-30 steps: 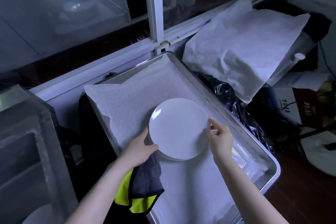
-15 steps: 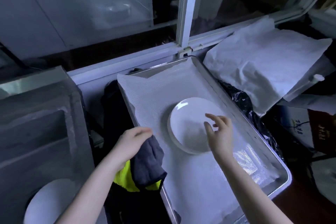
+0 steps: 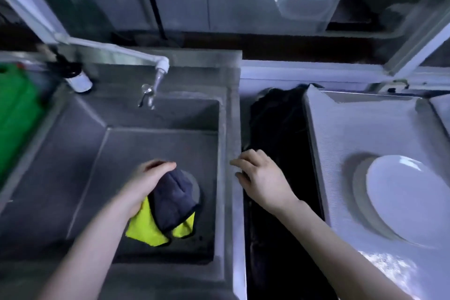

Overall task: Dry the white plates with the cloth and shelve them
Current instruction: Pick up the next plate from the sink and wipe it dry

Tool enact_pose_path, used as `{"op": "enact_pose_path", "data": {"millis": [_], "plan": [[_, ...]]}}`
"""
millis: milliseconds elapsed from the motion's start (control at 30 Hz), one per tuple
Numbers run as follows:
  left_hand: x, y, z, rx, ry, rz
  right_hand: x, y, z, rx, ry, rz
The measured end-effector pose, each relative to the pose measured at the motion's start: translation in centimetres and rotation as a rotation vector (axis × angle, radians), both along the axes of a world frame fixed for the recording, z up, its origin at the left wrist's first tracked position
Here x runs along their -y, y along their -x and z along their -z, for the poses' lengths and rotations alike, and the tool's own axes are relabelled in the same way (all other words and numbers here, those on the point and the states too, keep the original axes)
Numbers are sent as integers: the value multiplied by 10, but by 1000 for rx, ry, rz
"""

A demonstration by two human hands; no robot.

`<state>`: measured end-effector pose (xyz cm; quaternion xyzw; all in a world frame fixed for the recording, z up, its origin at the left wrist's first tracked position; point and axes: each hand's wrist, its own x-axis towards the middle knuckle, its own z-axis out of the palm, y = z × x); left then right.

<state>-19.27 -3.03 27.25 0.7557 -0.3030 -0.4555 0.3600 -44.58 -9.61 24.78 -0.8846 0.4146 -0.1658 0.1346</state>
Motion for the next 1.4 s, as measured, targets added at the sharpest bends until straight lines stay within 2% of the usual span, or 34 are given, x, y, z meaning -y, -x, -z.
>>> {"op": "enact_pose_path", "data": {"millis": [133,267,467,633,733,833,933,1000,1100,1200,1300,1400], "plan": [[-24,-76,38,2,-157,-94,-7,-79,32,-150,-114,-154],[-29,-126,89,-17,-346,-32,-3,-140,84,-394,-284,-192],[-21,-165,177,-56,-493,97,-1,-188,166,-676,-489,-81],[-15,-175,239,-34,-532,254,-6,-200,227,-721,-633,99],[-11,-176,266,-13,-586,339,-9,-203,252,-611,-742,305],[-9,-173,277,5,-599,329,-9,-206,269,-351,-902,572],[-10,-173,283,85,-574,315,-10,-211,277,-124,-979,753],[-12,-175,285,103,-560,307,-9,-211,280,-11,-1010,837],[-12,-180,284,36,-543,272,-7,-207,284,138,-1080,943],[-14,-184,285,-73,-550,207,-6,-203,287,219,-1161,1030],[-14,-188,287,-122,-541,198,-6,-197,290,326,-1286,1121],[-14,-190,290,-165,-532,184,-9,-193,291,420,-1321,1157]]}}
